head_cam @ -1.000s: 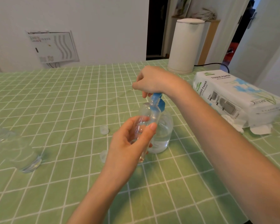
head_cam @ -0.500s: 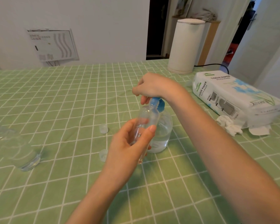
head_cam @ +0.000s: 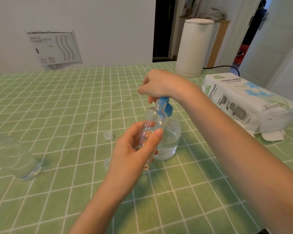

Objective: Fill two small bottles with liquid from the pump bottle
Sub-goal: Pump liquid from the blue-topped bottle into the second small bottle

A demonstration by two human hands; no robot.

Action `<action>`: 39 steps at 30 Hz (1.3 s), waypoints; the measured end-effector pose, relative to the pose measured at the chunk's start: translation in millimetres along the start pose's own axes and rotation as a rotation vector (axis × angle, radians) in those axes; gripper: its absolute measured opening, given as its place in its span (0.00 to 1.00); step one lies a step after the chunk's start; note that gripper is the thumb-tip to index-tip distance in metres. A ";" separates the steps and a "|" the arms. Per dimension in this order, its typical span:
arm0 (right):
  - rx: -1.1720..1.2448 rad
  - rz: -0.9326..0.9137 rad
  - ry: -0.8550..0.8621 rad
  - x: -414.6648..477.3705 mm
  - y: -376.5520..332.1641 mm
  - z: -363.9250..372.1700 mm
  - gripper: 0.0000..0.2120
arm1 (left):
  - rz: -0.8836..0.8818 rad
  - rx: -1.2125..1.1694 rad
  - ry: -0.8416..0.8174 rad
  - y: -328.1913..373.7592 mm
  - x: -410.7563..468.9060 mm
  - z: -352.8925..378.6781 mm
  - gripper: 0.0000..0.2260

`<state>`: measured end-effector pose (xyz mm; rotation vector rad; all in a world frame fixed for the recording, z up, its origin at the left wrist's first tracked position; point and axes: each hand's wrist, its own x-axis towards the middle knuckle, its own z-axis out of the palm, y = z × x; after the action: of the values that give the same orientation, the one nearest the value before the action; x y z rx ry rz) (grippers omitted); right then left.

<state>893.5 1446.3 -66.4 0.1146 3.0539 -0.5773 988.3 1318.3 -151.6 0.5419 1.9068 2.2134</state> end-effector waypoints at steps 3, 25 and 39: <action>0.013 -0.004 -0.008 -0.1 -1.4 1.8 0.17 | -0.001 0.002 0.004 -0.1 -0.1 0.4 0.14; 0.050 -0.054 0.132 -4.6 -0.8 -0.7 0.17 | -0.016 -0.006 -0.001 0.1 2.8 1.9 0.20; 0.195 0.014 -0.072 -7.4 2.2 -1.9 0.22 | -0.022 -0.014 -0.001 2.6 2.3 2.2 0.19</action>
<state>901.0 1448.6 -65.1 0.1174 2.9187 -0.8583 987.3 1320.7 -148.4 0.5176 1.8858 2.2108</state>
